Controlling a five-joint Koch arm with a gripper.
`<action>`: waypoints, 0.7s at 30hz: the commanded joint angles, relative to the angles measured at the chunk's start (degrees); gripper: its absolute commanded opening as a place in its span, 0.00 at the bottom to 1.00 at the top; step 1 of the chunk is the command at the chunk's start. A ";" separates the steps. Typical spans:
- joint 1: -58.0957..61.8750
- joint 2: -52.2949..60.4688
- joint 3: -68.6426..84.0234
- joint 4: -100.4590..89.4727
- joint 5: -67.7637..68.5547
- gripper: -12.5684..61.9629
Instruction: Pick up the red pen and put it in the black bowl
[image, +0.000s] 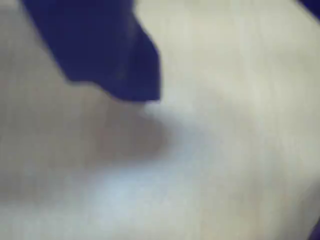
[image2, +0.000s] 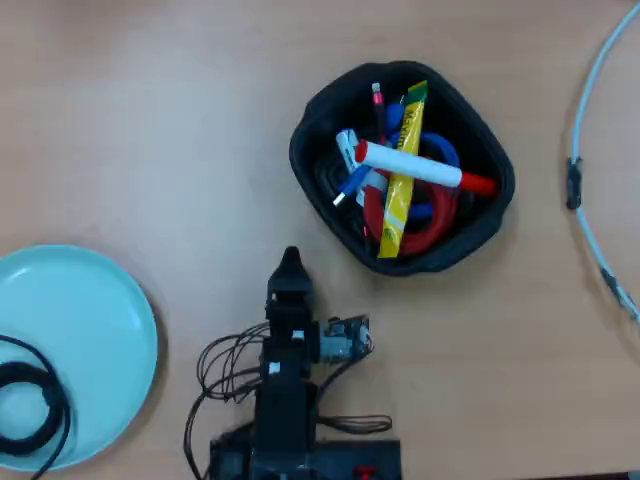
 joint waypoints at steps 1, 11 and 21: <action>0.00 5.80 1.14 0.62 -0.97 0.75; 0.53 5.80 6.77 -0.18 -2.29 0.75; 0.53 5.80 11.43 -0.35 -1.58 0.75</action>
